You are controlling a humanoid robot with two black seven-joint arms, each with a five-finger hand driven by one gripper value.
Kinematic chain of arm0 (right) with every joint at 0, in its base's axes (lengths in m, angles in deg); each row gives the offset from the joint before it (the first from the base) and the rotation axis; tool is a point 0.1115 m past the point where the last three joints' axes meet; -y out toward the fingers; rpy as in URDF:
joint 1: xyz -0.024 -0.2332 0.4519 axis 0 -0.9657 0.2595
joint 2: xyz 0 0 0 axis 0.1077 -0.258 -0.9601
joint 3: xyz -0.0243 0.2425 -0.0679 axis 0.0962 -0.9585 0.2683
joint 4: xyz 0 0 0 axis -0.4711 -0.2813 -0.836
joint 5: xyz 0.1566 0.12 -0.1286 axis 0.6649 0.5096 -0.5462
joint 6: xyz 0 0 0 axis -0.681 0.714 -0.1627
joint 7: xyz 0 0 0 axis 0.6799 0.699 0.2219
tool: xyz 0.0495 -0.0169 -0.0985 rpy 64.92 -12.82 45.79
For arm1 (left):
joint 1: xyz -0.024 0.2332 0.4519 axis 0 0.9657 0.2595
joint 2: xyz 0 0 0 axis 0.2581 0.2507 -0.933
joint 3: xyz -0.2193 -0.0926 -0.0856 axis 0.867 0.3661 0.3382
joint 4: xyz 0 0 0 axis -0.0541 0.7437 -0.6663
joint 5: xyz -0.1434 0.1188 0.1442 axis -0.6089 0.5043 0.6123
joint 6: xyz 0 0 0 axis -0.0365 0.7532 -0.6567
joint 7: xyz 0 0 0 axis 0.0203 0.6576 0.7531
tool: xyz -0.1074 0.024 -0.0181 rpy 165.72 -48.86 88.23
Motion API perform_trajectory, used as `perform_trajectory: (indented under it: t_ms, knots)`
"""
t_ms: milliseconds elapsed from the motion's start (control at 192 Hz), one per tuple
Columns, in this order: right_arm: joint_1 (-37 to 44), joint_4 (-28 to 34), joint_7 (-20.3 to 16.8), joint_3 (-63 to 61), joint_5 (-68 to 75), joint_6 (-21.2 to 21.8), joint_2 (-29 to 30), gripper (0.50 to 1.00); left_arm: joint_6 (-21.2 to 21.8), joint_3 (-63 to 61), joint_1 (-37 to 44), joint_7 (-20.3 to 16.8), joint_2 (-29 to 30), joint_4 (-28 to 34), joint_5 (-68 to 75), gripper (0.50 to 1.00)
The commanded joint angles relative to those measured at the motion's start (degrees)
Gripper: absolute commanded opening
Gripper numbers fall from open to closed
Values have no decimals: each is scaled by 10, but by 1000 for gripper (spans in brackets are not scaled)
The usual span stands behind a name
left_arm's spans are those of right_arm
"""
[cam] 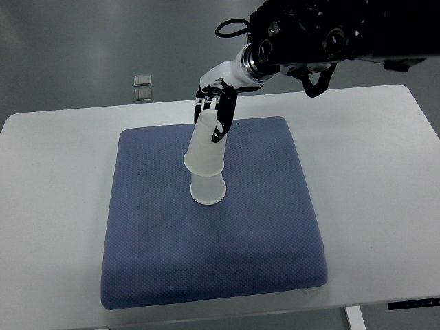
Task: Stack paper cups
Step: 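Open the right hand and release the stacked cup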
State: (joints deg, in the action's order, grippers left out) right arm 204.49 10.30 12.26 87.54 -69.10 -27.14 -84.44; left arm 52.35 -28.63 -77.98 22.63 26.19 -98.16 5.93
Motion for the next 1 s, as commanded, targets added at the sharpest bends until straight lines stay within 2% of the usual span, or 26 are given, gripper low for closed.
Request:
perform_trajectory:
  t_ms: [0, 676, 992]
  knots:
    - [-1, 0, 0, 0, 0, 0, 0, 805, 0, 0, -1, 0, 0, 0, 0, 1000]
    - [-27, -1, 7, 0, -4, -22, 0, 850, 0, 0, -1, 0, 0, 1, -1, 1000]
    - [-43, -2, 9, 0, -4, -39, 0, 856, 0, -1, 0, 0, 0, -1, 0, 1000]
